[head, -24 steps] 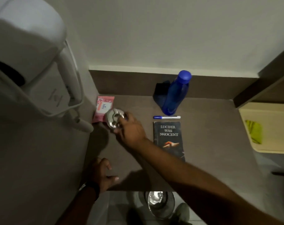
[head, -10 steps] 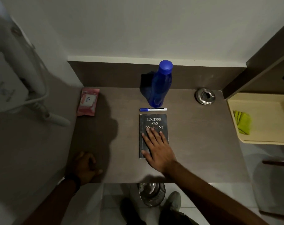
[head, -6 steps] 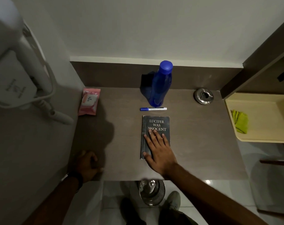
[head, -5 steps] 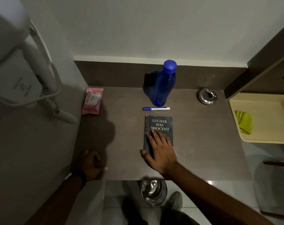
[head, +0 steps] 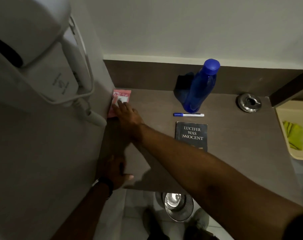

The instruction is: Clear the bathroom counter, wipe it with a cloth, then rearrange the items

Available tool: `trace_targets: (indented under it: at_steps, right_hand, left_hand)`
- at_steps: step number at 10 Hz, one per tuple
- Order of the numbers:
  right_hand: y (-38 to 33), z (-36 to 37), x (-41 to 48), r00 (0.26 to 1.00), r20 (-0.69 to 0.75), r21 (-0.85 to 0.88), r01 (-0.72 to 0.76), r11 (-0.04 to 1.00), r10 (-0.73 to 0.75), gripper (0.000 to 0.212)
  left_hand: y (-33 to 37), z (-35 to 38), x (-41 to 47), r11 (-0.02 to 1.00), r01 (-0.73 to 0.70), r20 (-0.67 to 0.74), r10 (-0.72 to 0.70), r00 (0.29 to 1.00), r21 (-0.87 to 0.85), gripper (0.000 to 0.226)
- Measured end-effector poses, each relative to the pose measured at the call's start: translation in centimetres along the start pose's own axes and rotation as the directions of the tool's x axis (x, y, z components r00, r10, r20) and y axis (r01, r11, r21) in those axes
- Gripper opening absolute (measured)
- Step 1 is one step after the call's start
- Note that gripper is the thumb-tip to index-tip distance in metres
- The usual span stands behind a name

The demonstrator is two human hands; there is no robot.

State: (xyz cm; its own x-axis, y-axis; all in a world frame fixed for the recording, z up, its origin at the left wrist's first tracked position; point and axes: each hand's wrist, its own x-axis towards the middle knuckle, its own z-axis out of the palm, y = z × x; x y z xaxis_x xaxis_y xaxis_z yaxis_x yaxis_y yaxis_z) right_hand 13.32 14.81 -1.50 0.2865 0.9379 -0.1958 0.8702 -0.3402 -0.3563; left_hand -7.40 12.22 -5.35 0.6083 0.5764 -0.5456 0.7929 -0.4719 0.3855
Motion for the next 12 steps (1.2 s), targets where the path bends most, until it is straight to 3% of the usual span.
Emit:
trace_targets:
  at_steps: [2, 3, 5, 7, 9, 11, 12]
  right_hand:
    - [1.9, 1.9, 1.0, 0.992, 0.127, -0.120, 0.027, 0.992, -0.012, 0.060]
    - [2.6, 2.3, -1.1, 0.995, 0.099, -0.176, 0.011, 0.984, 0.006, 0.058]
    - [3.0, 3.9, -9.1, 0.997, 0.069, -0.186, -0.009, 0.982, 0.022, 0.052]
    - [4.9, 6.2, -18.2, 0.988, -0.024, -0.197, -0.154, 0.968, 0.153, 0.044]
    - [4.9, 6.1, -21.3, 0.969, -0.066, -0.202, -0.246, 0.948, 0.237, 0.042]
    - [4.7, 3.5, -23.5, 0.967, -0.066, -0.125, -0.251, 0.960, 0.245, 0.053]
    - [4.1, -0.1, -26.0, 0.951, -0.145, -0.072, -0.286, 0.955, 0.274, 0.060]
  left_hand:
    - [0.2, 0.5, -0.3, 0.997, 0.022, -0.046, -0.025, 0.999, -0.073, 0.045]
    - [0.4, 0.0, -0.6, 0.999, -0.007, -0.107, 0.003, 0.994, -0.037, 0.048]
    - [0.2, -0.3, -0.7, 0.999, -0.015, -0.087, 0.012, 0.996, -0.035, 0.050]
    - [-0.7, 0.4, -0.2, 0.999, -0.010, -0.074, 0.008, 0.997, -0.030, 0.054]
    - [0.2, -0.1, -0.6, 1.000, 0.010, -0.049, -0.010, 0.999, -0.012, 0.050]
    - [1.6, -0.9, -1.8, 0.998, 0.047, 0.021, -0.048, 0.999, 0.032, 0.046]
    - [3.4, -1.8, -3.9, 0.987, 0.104, 0.017, -0.106, 0.994, 0.123, 0.048]
